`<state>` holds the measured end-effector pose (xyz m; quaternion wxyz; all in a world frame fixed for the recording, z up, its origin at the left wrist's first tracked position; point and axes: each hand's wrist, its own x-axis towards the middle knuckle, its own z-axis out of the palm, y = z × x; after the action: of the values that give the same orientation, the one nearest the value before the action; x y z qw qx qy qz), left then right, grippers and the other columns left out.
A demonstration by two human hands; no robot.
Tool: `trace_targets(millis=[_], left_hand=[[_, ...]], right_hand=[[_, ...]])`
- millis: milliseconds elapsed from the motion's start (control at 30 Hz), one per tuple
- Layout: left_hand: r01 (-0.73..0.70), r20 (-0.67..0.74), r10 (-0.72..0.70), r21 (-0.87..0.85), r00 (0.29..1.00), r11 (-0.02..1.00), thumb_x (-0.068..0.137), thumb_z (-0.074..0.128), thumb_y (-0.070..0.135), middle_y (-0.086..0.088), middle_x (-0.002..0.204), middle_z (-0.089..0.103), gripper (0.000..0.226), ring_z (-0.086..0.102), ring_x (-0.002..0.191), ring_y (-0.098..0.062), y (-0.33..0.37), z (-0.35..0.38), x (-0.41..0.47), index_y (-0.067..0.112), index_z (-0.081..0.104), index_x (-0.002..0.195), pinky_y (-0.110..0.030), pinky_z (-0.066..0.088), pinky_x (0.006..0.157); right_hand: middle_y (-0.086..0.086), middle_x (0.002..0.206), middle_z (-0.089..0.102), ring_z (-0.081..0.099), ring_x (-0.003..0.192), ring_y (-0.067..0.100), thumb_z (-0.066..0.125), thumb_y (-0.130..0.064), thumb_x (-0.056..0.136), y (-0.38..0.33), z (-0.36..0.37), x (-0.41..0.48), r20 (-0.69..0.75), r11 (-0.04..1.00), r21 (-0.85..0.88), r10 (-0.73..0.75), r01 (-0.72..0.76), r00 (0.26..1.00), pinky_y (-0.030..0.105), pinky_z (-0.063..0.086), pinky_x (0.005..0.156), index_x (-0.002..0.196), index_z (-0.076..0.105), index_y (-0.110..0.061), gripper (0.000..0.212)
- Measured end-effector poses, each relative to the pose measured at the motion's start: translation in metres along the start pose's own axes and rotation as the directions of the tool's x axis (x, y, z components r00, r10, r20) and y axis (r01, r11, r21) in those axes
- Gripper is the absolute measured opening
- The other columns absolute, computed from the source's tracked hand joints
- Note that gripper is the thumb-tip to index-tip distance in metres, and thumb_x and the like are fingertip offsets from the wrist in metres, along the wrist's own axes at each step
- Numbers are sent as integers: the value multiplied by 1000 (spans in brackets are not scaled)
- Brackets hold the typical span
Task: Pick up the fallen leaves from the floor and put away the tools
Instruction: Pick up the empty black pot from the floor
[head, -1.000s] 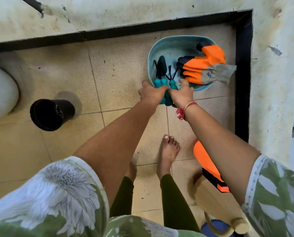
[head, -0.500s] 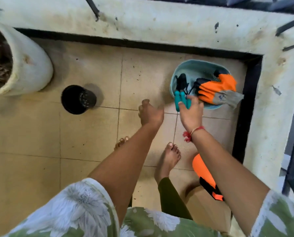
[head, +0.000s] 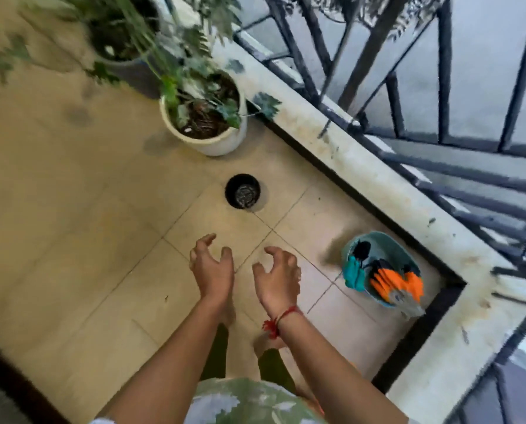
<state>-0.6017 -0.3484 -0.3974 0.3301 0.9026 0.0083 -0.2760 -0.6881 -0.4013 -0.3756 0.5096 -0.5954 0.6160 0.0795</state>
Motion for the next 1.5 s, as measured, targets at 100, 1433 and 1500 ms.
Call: trace_targets(millis=[100, 1433, 1500], left_hand=[[29, -73, -32, -44, 997, 999, 90, 56, 17, -4, 131, 48, 33, 39, 126, -23, -5, -44, 3, 21, 52, 123, -39, 33, 104], [150, -428, -499, -627, 753, 764, 88, 61, 4, -8, 124, 51, 32, 48, 115, -19, -110, -628, 378, 15, 59, 117, -18, 35, 86], [143, -427, -548, -681, 719, 718, 87, 62, 2, -3, 120, 51, 31, 49, 117, -20, -116, -658, 400, 16, 60, 114, -25, 39, 97]], right_hand=[[4, 137, 39, 36, 129, 23, 56, -27, 90, -20, 27, -35, 75, 1000, 9, 9, -10, 997, 31, 28, 106, 126, 52, -27, 36], [2, 101, 62, 55, 96, 17, 57, -5, 91, -562, 516, -109, 428, 857, -26, -456, 515, 780, 12, 40, 67, 97, 64, -13, 12], [1, 98, 62, 55, 94, 16, 57, -5, 90, -599, 551, -113, 461, 847, -44, -454, 530, 763, 15, 41, 67, 95, 64, -14, 12]])
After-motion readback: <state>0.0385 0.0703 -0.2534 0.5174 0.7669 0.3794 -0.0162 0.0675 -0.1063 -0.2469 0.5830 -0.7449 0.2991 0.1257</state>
